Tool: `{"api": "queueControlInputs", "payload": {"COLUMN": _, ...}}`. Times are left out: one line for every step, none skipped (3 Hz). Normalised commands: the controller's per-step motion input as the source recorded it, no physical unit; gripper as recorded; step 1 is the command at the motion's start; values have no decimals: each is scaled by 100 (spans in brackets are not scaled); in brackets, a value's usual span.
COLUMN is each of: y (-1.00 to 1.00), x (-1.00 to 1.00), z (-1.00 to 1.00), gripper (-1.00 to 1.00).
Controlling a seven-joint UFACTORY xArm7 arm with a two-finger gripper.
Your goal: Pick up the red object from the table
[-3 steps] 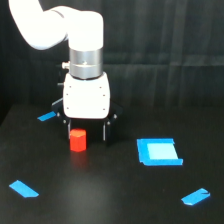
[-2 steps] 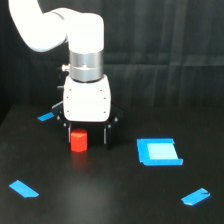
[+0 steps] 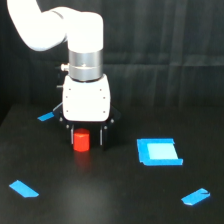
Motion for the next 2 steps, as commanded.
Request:
{"api": "queueControlInputs", "payload": {"y": 8, "x": 3, "z": -14, "gripper": -100}}
{"api": "queueControlInputs", "payload": {"y": -5, "x": 9, "z": 3, "gripper": -100}}
